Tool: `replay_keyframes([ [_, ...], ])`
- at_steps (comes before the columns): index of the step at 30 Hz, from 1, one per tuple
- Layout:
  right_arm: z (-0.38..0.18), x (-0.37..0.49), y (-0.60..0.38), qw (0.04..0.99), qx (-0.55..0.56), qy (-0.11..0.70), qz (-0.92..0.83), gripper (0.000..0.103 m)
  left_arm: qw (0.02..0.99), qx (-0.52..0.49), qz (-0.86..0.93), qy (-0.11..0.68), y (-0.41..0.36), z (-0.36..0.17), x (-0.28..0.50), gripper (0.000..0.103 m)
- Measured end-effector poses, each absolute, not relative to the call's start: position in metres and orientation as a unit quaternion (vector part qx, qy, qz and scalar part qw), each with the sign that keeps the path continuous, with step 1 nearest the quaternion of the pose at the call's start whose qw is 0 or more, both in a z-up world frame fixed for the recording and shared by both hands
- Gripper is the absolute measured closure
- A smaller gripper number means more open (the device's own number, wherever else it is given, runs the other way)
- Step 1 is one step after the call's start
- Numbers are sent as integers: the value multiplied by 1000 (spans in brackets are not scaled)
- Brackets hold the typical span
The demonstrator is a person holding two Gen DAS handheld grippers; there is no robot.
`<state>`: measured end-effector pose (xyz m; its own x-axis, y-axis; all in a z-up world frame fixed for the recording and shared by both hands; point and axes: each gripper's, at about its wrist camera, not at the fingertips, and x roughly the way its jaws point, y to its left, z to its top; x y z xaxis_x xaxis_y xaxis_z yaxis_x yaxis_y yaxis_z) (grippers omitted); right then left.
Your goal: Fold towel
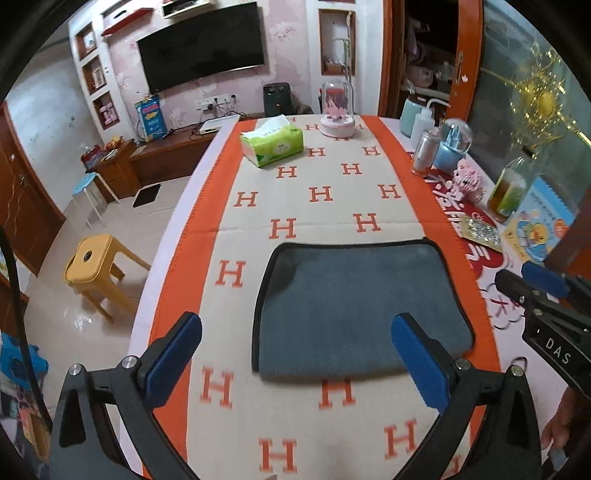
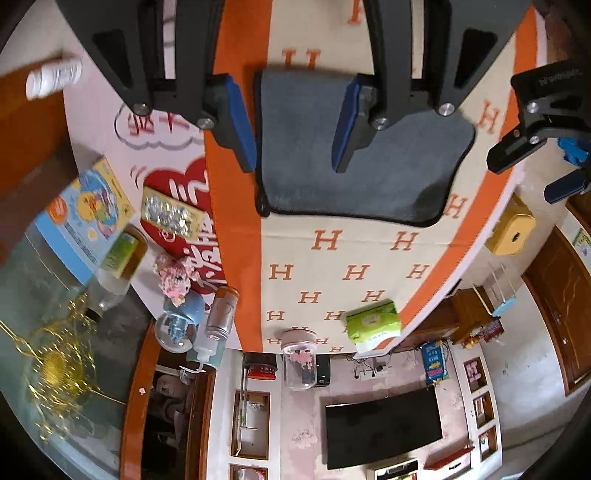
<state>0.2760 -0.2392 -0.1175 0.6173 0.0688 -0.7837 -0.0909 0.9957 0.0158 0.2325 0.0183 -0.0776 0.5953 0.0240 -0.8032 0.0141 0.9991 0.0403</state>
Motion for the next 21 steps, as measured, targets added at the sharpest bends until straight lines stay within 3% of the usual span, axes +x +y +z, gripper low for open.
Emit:
replay_keyframes([
  [16, -71, 158, -254, 907, 15, 412, 80, 60, 908, -24, 33, 417, 27, -18, 94, 1],
  [21, -57, 127, -259, 913, 17, 397, 88, 48, 913, -14, 33, 407, 15, -1, 66, 1],
])
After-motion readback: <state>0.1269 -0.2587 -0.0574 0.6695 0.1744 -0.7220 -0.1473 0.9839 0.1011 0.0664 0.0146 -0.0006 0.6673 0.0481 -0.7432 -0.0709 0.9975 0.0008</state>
